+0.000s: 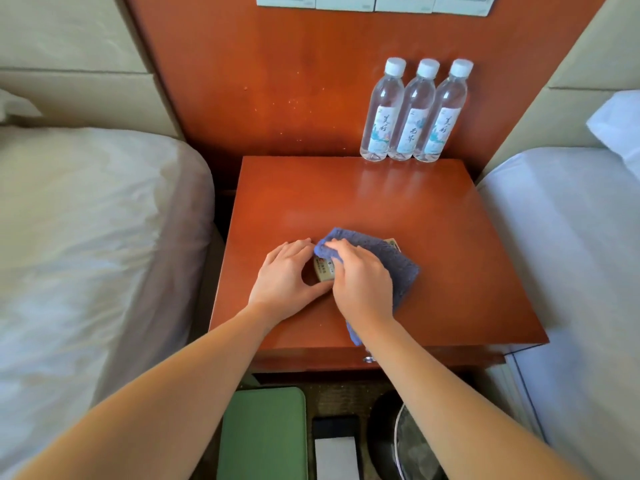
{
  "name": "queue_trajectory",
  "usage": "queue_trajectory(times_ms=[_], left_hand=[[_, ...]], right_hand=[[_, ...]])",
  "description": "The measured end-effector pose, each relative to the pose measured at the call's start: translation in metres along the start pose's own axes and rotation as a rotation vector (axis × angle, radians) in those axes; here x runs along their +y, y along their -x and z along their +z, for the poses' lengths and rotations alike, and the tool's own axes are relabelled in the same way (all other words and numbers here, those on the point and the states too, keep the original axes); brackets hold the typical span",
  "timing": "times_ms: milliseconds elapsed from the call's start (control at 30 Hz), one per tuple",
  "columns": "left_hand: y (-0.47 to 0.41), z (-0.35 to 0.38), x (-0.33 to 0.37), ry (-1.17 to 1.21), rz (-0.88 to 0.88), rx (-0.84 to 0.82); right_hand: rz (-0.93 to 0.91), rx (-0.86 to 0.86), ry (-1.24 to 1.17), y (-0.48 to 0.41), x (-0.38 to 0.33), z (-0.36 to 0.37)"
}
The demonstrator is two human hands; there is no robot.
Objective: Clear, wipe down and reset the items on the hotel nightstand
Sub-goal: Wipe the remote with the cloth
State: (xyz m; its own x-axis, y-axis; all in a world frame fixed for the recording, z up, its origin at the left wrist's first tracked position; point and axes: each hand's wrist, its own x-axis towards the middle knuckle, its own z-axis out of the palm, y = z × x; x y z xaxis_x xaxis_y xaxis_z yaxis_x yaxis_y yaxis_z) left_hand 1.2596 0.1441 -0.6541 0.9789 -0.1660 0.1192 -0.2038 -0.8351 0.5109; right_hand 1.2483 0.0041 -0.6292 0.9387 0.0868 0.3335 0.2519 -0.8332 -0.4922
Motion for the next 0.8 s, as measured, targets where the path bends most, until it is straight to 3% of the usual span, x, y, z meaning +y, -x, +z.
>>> queue_trajectory(times_ms=[100, 233, 300, 400, 600, 800], left_hand=[[-0.001, 0.002, -0.004, 0.024, 0.023, 0.012], [-0.003, 0.003, -0.006, -0.001, 0.039, -0.006], [-0.003, 0.003, -0.006, 0.002, 0.04, -0.006], [-0.002, 0.003, -0.006, 0.027, 0.052, 0.032], [0.0, 0.0, -0.001, 0.087, 0.038, 0.058], [0.003, -0.006, 0.002, 0.126, 0.053, -0.001]], right_hand=[[0.02, -0.047, 0.034, -0.019, 0.027, -0.019], [0.143, 0.173, 0.01, -0.044, 0.063, -0.049], [0.158, 0.166, -0.014, -0.051, 0.071, -0.049], [0.101, -0.014, 0.085, -0.042, 0.065, -0.021], [0.039, 0.161, -0.029, -0.025, 0.041, -0.001], [-0.134, 0.205, 0.165, -0.002, 0.042, 0.008]])
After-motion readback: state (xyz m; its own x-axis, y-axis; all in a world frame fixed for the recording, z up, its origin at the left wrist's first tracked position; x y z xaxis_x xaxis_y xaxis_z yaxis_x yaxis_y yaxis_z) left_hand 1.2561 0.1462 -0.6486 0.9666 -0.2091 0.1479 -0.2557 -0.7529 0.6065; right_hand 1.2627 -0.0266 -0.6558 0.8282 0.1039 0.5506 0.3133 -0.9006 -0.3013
